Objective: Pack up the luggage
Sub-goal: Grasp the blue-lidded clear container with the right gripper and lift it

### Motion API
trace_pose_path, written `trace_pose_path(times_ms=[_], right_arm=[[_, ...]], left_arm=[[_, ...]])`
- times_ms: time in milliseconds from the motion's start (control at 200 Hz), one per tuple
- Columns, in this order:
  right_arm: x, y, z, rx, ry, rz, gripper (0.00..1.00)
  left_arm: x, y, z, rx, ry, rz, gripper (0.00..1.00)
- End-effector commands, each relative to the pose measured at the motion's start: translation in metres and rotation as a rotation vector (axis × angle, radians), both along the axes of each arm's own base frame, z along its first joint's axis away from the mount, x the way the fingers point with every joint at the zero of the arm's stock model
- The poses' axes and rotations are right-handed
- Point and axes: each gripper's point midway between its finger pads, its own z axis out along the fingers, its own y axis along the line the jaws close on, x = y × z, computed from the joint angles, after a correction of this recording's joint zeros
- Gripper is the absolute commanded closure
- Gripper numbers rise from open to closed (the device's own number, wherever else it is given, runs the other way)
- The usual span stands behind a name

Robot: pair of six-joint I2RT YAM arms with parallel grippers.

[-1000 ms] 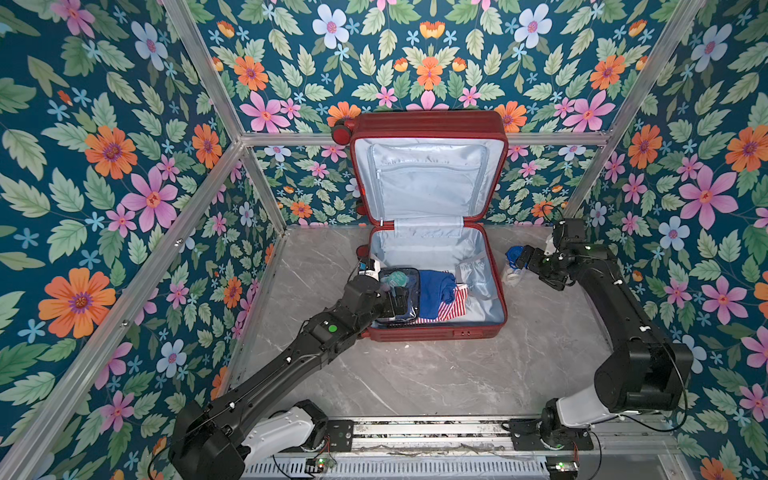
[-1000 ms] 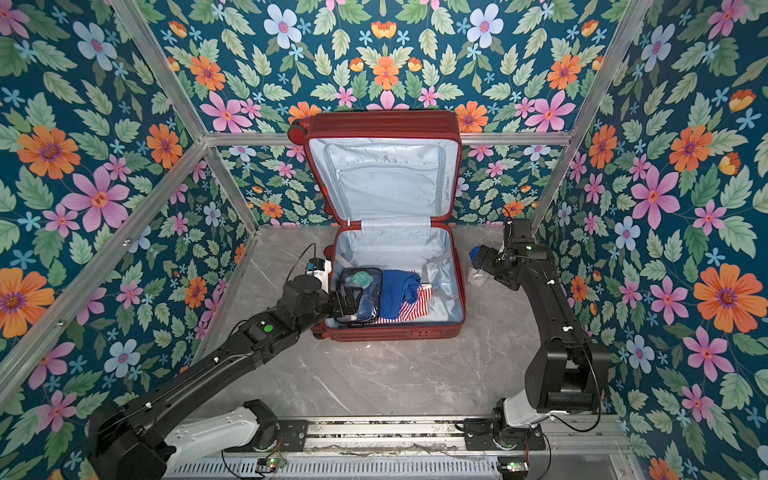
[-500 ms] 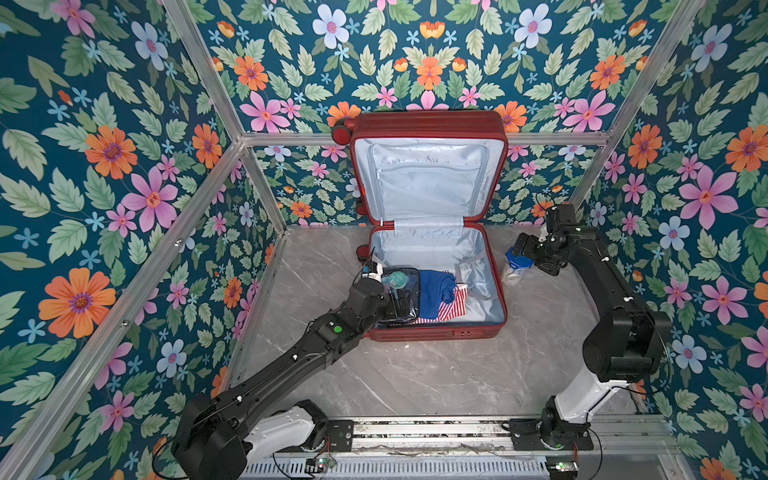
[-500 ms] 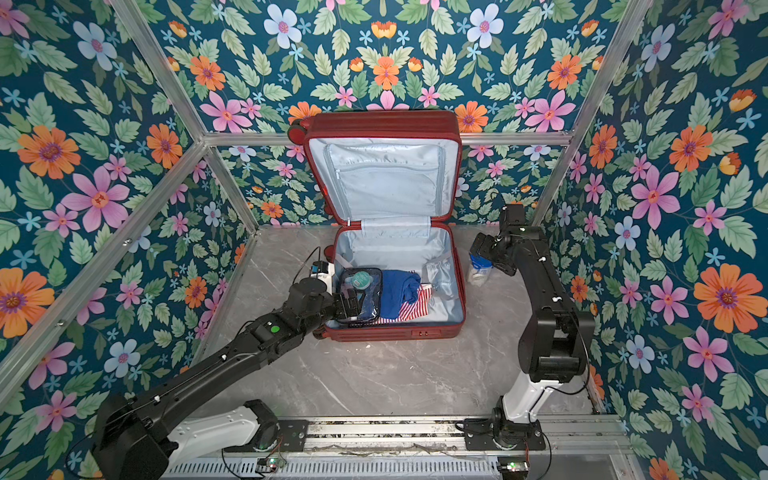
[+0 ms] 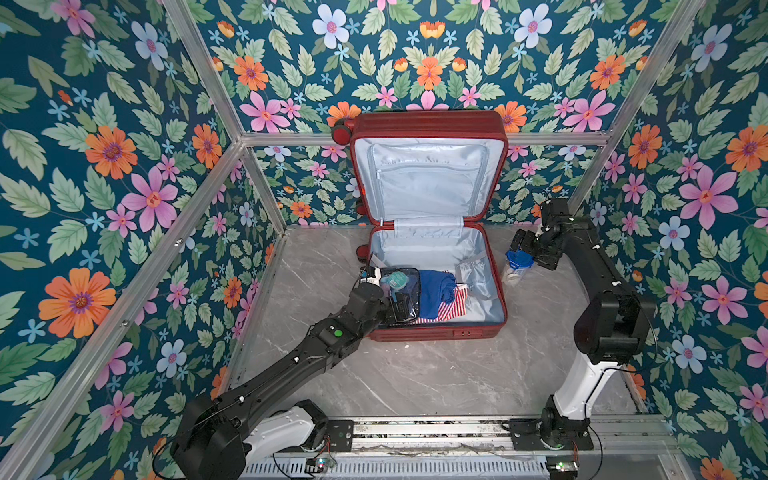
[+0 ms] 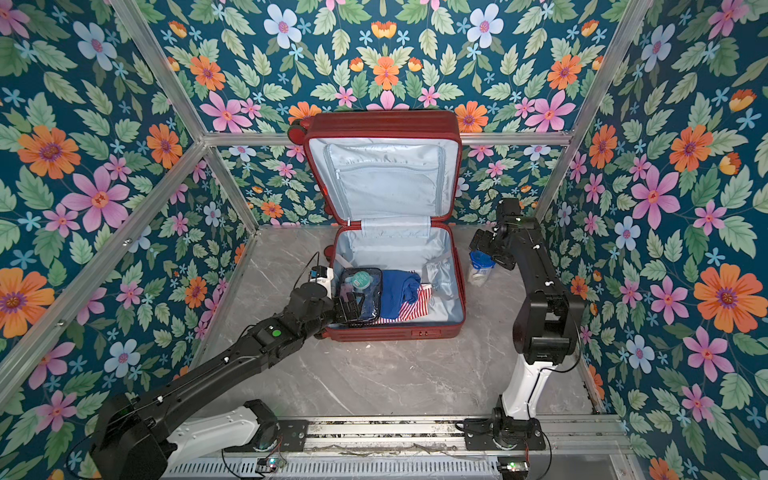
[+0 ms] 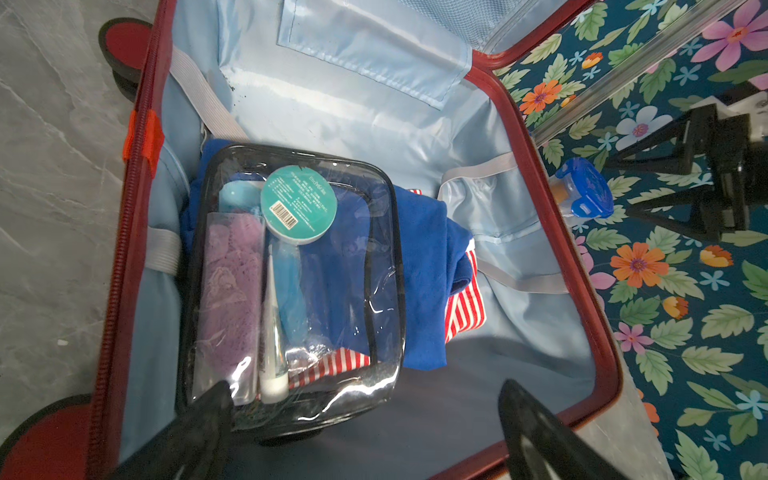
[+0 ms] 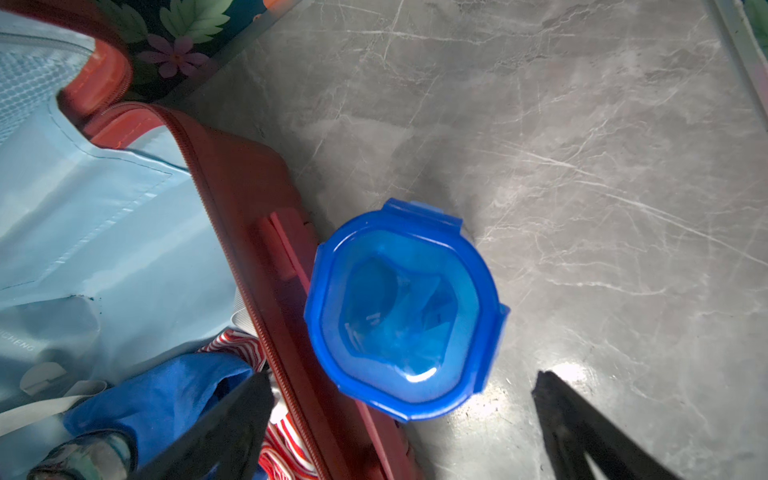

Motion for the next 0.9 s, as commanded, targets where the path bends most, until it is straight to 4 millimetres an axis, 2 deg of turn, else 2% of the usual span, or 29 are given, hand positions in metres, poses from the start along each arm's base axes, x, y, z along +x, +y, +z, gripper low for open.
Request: trace_pose_path(times_ms=[0, 505, 780, 895], right_arm=[[0.000, 0.000, -0.002, -0.006, 0.016, 0.005, 0.01], [0.016, 0.006, -0.033, -0.007, 0.079, 0.023, 0.01], [0.016, 0.002, -0.053, -0.029, 0.128, 0.022, 0.01], [0.016, 0.001, -0.057, -0.041, 0.137, 0.022, 0.05]], left_arm=[[0.003, -0.003, 0.004, -0.022, -0.020, 0.003, 0.00], [0.002, -0.002, 0.001, -0.029, -0.018, 0.009, 0.00], [0.001, 0.002, 0.002, -0.031, -0.022, 0.025, 0.00], [0.000, 0.002, 0.003, -0.031, -0.024, 0.026, 0.00]])
